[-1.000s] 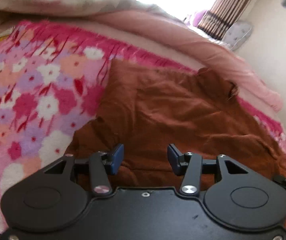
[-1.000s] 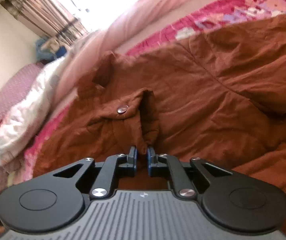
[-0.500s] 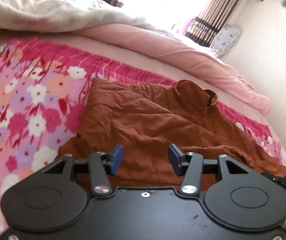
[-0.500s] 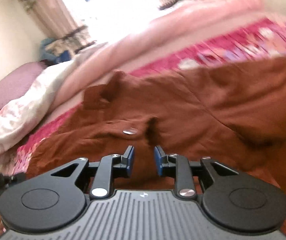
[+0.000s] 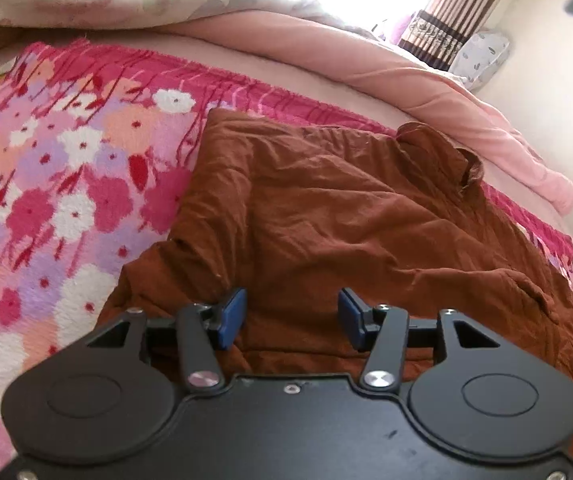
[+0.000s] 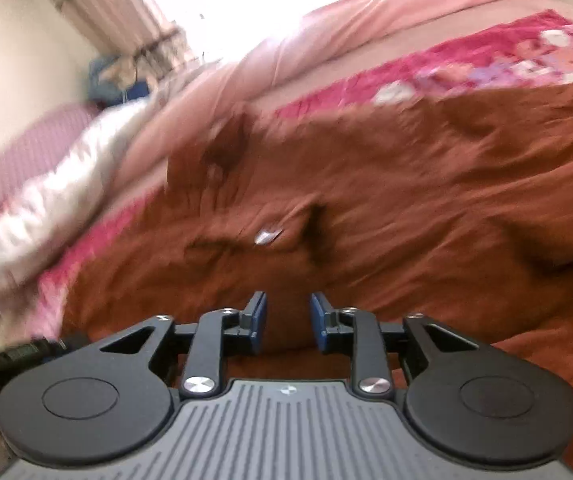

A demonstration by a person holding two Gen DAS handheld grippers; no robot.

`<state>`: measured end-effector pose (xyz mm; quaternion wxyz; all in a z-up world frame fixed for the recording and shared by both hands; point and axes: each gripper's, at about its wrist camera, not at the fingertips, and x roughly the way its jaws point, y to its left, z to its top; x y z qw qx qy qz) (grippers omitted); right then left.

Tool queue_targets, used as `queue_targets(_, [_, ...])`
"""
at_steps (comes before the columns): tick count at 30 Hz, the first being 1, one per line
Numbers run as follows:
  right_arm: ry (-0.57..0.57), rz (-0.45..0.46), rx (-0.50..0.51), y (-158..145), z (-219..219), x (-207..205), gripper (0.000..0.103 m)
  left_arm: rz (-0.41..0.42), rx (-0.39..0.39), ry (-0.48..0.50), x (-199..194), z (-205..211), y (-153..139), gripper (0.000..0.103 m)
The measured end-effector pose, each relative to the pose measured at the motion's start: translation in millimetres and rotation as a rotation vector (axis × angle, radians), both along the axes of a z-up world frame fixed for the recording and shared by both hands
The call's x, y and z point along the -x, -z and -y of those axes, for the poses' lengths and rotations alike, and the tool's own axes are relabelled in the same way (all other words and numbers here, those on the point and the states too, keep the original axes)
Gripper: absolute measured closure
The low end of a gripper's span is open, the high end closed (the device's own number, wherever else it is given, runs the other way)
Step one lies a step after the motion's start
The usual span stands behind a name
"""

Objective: Fold large clothes
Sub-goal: 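Move the right gripper to the other sleeve at the bed edge, then grasp the other sleeve cuff with the right gripper and lift it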

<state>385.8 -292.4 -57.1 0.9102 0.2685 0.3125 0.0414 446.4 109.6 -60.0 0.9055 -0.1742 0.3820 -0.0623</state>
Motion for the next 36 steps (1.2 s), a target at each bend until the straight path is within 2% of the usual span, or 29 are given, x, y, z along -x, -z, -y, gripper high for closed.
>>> queue_targets(1, [0.030,0.027,-0.008,-3.9,19.9,8.7,0.048,0.004,-0.002,0.003,1.1,1.4,-2.1,0.050])
queue_targets(2, [0.067,0.050,-0.012,-6.9,42.2,18.5,0.046,0.006,-0.005,0.004,2.4,2.4,-3.5,0.050])
queue_targets(5, [0.233,0.076,-0.009,-9.3,120.5,50.9,0.045,0.009,-0.016,0.000,4.9,6.3,-5.7,0.049])
queue_targets(10, [0.558,0.042,-0.036,10.9,241.3,102.0,0.045,0.030,-0.029,-0.006,8.6,15.3,-6.3,0.049])
queue_targets(15, [0.697,0.049,-0.201,41.5,317.4,129.8,0.045,0.020,-0.062,-0.027,7.0,22.4,-7.5,0.049])
queue_targets(22, [0.775,0.109,-0.371,71.9,357.8,125.8,0.045,0.003,-0.088,-0.054,-0.6,26.3,-8.1,0.049])
queue_targets(28, [0.837,0.184,-0.426,80.5,376.3,118.5,0.047,-0.008,-0.106,-0.060,-5.7,26.6,-6.6,0.048])
queue_targets(33, [0.851,0.194,-0.389,76.4,374.8,115.0,0.047,-0.010,-0.102,-0.060,-7.5,23.1,-6.0,0.048])
queue_targets(35, [0.858,0.178,-0.362,73.9,373.1,113.0,0.053,-0.008,-0.103,-0.056,-6.8,22.9,-6.9,0.048])
queue_targets(36, [0.863,0.161,-0.343,72.0,372.4,111.5,0.068,-0.007,-0.104,-0.054,-6.2,22.7,-7.5,0.048])
